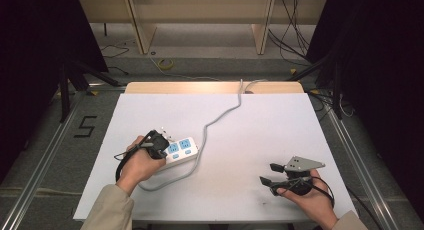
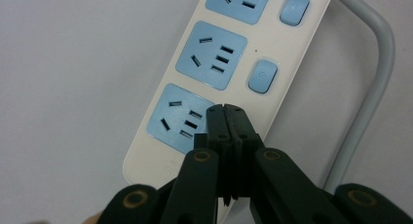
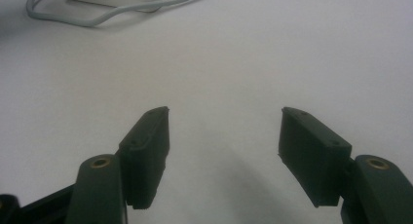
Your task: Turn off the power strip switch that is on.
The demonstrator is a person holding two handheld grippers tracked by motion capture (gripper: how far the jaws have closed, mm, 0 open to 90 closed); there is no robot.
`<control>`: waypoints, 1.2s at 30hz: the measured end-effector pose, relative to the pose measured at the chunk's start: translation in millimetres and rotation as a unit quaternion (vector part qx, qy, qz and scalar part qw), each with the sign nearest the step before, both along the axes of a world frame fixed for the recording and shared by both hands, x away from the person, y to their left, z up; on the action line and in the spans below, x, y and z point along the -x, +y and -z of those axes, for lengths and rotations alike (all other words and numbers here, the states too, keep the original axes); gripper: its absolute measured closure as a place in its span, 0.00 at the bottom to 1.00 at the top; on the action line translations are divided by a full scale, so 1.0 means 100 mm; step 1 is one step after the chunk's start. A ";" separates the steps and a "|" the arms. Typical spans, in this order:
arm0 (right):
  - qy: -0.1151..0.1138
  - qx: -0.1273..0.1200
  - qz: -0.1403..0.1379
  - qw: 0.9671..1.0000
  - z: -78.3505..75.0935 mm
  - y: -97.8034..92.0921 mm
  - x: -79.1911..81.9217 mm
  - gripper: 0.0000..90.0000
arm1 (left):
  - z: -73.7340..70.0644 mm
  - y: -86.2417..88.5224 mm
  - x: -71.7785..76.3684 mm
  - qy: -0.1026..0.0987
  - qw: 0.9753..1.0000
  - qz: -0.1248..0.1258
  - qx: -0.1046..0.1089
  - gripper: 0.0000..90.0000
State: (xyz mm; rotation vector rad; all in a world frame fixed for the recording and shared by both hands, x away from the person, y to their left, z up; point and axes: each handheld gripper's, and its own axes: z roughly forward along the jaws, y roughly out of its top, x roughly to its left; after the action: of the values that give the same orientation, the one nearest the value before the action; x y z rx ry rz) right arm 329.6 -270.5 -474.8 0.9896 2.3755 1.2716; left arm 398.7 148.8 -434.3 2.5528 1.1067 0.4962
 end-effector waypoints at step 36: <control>0.000 0.000 -0.001 1.000 0.00 0.00 0.00 0.41 | 0.05 0.00 -0.03 0.012 1.000 0.008 -0.008 1.00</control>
State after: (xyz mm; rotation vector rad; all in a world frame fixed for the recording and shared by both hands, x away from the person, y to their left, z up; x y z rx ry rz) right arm 329.4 -270.6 -474.8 0.9880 2.3772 1.2730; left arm 401.7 149.1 -439.3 2.5858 1.0934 0.4731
